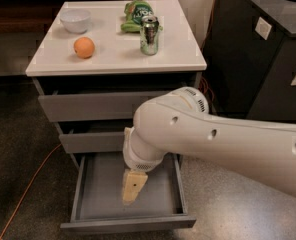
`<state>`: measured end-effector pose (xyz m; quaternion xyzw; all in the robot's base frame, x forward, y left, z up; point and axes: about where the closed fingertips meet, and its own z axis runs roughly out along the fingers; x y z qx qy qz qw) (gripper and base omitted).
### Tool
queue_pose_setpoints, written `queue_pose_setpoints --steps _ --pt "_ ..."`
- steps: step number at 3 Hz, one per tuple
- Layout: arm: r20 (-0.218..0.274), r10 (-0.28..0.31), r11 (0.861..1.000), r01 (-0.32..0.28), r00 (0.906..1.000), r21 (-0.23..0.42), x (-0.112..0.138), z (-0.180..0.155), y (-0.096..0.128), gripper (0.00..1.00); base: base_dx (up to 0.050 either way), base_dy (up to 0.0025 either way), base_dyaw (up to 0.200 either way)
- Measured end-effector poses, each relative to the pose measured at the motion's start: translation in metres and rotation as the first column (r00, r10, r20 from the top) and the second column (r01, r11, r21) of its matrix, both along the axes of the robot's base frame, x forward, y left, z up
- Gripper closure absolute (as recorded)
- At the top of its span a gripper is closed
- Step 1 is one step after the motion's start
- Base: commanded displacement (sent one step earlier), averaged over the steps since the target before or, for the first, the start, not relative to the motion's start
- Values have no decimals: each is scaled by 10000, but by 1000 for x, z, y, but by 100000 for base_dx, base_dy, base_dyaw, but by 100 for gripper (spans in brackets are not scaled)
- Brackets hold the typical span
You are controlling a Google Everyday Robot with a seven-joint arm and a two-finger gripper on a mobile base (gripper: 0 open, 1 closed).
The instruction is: Place orange into bottom drawer
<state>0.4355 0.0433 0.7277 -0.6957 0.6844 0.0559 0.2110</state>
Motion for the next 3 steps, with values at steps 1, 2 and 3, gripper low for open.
queue_pose_setpoints --steps 1,2,3 --pt "-299 -395 9960 418 9988 786 24 26 -21 0 0 0 0" --pt "-330 -598 9887 637 9977 1356 54 63 -36 0 0 0 0" --pt "-205 -585 9827 612 9981 1747 98 105 -29 0 0 0 0"
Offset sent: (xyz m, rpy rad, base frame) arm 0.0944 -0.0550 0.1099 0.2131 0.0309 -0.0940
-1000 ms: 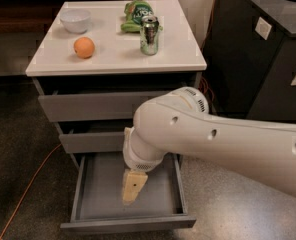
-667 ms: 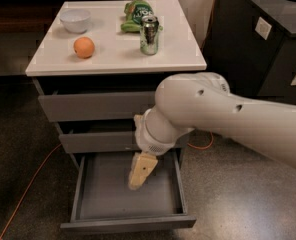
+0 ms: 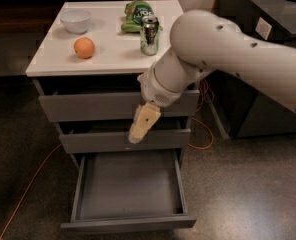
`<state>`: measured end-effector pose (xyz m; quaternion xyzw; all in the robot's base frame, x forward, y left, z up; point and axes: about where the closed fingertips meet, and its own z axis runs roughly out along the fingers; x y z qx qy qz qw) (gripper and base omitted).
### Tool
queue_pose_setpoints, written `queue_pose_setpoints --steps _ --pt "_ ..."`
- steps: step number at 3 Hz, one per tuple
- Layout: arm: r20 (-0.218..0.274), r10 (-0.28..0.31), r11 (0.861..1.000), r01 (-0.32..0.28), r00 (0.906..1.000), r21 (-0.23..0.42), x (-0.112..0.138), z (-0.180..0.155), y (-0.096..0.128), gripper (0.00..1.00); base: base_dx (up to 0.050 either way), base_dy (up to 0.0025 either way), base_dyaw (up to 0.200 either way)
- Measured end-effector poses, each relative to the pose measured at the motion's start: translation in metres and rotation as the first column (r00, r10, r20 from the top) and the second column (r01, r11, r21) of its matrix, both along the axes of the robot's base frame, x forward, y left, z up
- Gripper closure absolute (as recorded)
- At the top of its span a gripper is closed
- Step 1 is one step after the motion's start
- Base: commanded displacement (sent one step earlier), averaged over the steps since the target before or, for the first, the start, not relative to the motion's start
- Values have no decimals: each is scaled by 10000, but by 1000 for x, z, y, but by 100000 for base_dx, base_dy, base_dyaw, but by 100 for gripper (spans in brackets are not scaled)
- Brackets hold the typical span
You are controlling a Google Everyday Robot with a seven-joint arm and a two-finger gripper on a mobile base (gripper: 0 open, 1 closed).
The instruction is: Place orange into bottom drawer
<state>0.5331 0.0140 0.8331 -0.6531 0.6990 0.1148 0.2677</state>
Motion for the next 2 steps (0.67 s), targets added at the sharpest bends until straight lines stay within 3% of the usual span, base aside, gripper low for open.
queue_pose_setpoints --steps 1,2 --pt "124 6 9998 -9 9999 214 30 23 13 0 0 0 0" --pt "590 -404 9991 394 9974 183 69 56 47 0 0 0 0"
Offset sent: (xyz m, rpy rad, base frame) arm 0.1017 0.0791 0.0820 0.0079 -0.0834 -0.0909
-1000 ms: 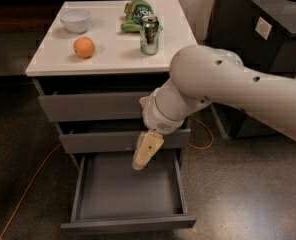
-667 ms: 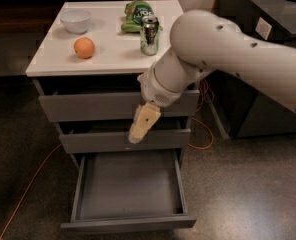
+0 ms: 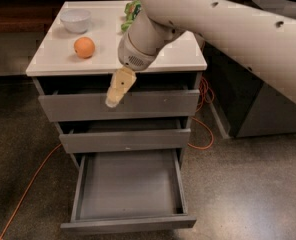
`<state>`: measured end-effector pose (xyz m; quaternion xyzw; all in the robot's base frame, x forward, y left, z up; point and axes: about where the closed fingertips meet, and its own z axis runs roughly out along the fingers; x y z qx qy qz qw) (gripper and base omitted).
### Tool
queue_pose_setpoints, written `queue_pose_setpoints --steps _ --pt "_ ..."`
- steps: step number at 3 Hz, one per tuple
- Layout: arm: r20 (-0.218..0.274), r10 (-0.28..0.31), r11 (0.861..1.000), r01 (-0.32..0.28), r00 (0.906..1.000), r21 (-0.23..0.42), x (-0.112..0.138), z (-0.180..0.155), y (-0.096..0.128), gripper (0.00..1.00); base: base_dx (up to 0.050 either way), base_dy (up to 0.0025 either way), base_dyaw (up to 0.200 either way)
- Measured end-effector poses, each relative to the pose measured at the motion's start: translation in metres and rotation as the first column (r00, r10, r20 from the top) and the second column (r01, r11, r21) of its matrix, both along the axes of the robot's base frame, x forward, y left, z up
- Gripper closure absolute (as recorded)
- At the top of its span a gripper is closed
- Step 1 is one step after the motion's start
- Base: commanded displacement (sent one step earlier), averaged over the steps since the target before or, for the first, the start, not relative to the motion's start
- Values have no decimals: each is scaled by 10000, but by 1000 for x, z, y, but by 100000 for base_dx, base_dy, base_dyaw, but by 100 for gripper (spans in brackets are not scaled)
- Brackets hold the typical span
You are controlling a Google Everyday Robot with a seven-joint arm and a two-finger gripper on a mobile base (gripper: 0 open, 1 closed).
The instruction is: Place orange into bottom drawer
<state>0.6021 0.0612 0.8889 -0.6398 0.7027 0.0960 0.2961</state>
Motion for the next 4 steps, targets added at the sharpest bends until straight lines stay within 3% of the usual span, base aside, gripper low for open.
queue_pose_setpoints --steps 1,2,3,4 --pt "-212 -1246 9913 1253 9920 398 26 18 27 0 0 0 0" --pt "-186 -1205 9919 1212 9925 382 25 18 27 0 0 0 0" --pt "-210 -1521 9856 1532 9881 713 43 18 24 0 0 0 0" --pt "-658 -1736 9752 1808 9826 1277 89 9 25 0 0 0 0"
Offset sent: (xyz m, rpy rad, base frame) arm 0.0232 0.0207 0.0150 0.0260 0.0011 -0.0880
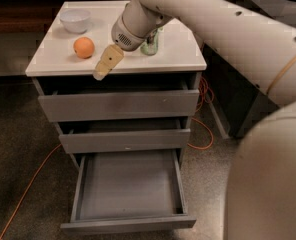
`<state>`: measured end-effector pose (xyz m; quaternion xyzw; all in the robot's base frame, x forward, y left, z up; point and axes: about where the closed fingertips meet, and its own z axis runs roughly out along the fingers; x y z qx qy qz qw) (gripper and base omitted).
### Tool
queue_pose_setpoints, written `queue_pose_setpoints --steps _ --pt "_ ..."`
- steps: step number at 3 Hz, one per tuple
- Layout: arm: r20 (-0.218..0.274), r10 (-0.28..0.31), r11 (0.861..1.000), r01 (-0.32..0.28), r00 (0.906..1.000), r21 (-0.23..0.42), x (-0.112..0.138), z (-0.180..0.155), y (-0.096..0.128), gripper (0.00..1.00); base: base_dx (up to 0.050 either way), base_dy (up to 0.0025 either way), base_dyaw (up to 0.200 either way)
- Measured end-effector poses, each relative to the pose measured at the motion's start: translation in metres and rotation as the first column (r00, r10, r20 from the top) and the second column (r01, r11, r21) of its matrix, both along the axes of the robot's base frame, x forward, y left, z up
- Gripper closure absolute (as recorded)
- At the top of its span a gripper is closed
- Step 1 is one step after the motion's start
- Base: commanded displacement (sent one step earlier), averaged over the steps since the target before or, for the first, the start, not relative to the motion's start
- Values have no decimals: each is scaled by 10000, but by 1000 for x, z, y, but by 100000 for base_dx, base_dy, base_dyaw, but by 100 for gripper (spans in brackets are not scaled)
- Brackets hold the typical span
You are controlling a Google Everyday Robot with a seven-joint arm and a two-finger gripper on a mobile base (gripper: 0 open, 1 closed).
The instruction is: Place orange into bottom drawer
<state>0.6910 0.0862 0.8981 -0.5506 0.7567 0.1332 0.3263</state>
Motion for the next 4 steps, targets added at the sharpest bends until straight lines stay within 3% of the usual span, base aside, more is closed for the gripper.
queue_pose_setpoints --steps 1,2,3,4 --pt "-167 -130 9988 138 9998 461 41 0 8 0 0 0 0" --pt "-240 -192 9965 211 9995 814 90 -7 41 0 0 0 0" --pt "-167 -484 9940 498 9987 975 122 -15 65 0 0 0 0" --pt "-384 -442 9924 483 9983 1131 134 -28 85 2 0 0 0"
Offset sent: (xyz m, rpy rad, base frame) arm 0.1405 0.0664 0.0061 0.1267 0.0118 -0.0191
